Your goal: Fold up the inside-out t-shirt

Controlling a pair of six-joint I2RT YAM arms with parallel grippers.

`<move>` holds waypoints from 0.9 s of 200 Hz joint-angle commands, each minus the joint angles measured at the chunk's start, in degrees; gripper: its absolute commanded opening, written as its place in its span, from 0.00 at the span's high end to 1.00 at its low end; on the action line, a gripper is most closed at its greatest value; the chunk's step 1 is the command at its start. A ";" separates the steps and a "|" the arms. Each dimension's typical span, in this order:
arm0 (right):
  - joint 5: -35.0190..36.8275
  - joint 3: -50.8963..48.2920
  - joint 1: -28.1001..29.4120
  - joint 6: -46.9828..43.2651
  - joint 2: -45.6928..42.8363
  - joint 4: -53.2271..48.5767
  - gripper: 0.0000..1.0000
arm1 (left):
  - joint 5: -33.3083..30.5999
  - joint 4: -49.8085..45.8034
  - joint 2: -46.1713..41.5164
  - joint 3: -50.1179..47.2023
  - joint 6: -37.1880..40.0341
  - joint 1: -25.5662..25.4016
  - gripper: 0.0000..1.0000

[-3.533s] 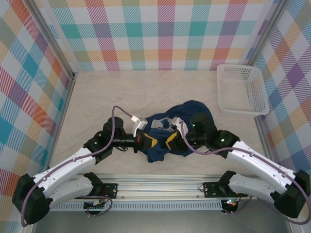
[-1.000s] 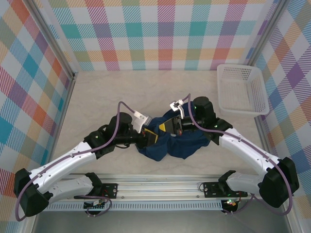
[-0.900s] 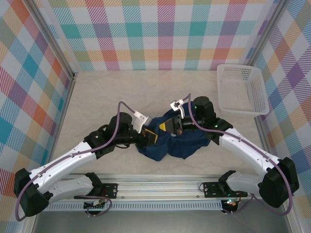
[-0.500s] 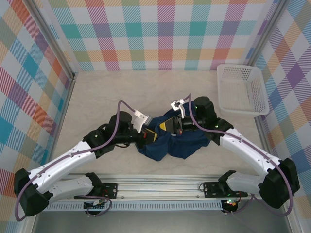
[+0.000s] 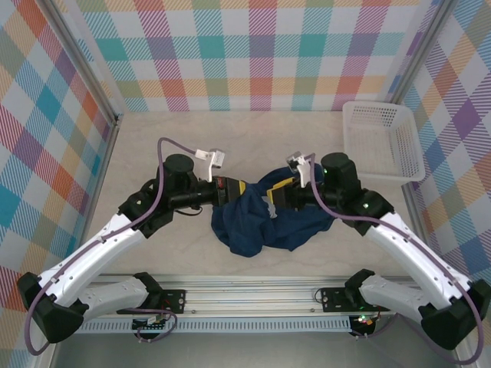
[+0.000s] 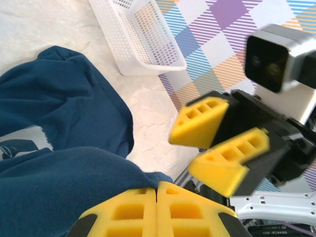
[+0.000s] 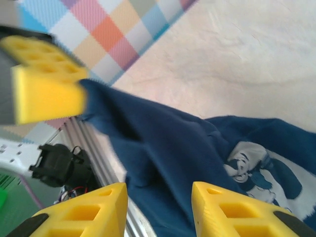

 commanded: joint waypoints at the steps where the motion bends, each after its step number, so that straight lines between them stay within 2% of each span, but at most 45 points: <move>1: -7.34 -2.61 2.43 -3.94 -0.32 3.35 0.61 | 3.82 -1.72 0.39 1.98 -0.34 0.96 1.00; 26: -4.86 -3.85 5.95 -4.05 2.06 5.15 0.62 | 6.59 -0.73 0.31 1.85 0.39 1.55 1.00; 43: 0.66 -4.86 6.24 -3.76 3.87 5.07 0.65 | 7.30 -0.74 -0.10 1.64 1.19 1.55 1.00; 59: 5.78 -5.95 6.24 -3.67 5.04 5.47 0.64 | 7.00 -1.47 -0.44 1.72 1.58 1.62 1.00; 86: 7.17 -7.62 6.71 -1.62 8.64 11.36 0.59 | 7.37 -1.58 -0.83 1.59 1.70 1.63 1.00; 105: 8.07 -6.87 6.77 -0.39 11.98 15.83 0.62 | 7.23 -2.04 -1.40 1.29 2.23 1.62 1.00; 110: 7.37 -6.31 6.77 -0.31 12.48 16.28 0.68 | 6.65 -2.35 -1.73 1.31 2.42 1.66 1.00; 120: 4.40 -4.91 6.64 -1.73 12.26 15.05 0.87 | 4.67 -3.93 -2.34 1.20 2.65 2.08 1.00; 132: 0.05 -4.07 5.81 -4.02 10.13 11.99 1.00 | 2.91 -5.34 -3.60 0.75 2.45 3.53 1.00; 158: -20.21 -6.08 -1.46 -2.05 4.72 11.77 1.00 | 8.16 -0.48 -5.97 -2.79 -2.59 9.21 1.00; 180: -29.24 -8.07 -4.82 2.24 2.67 17.01 1.00 | 11.13 1.10 -5.79 -4.01 -4.27 11.58 1.00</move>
